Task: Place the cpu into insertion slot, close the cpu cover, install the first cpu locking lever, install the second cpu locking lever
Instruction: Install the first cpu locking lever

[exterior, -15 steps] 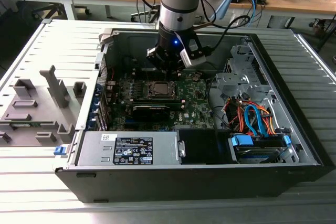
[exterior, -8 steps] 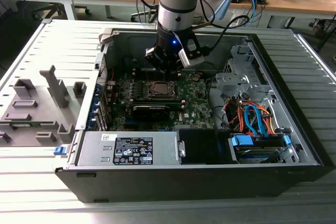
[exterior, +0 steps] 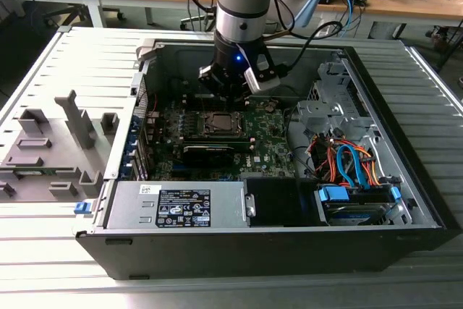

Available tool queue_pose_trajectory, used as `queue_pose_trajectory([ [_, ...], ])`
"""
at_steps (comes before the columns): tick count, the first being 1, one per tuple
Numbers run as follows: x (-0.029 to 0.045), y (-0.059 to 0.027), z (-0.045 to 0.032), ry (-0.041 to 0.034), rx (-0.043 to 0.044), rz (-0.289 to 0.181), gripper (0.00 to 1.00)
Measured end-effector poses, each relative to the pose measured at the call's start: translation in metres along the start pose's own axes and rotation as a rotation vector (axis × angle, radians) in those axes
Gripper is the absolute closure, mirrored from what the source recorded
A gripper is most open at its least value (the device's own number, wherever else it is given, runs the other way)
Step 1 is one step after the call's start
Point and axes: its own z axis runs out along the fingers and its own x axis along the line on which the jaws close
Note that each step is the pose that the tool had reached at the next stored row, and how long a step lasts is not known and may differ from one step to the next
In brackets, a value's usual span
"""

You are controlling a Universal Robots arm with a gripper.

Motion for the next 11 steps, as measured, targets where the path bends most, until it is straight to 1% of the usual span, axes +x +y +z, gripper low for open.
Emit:
queue_pose_trajectory([
  [11,0.0024,-0.0004,0.0001,0.0000,-0.0002,0.000,0.89],
])
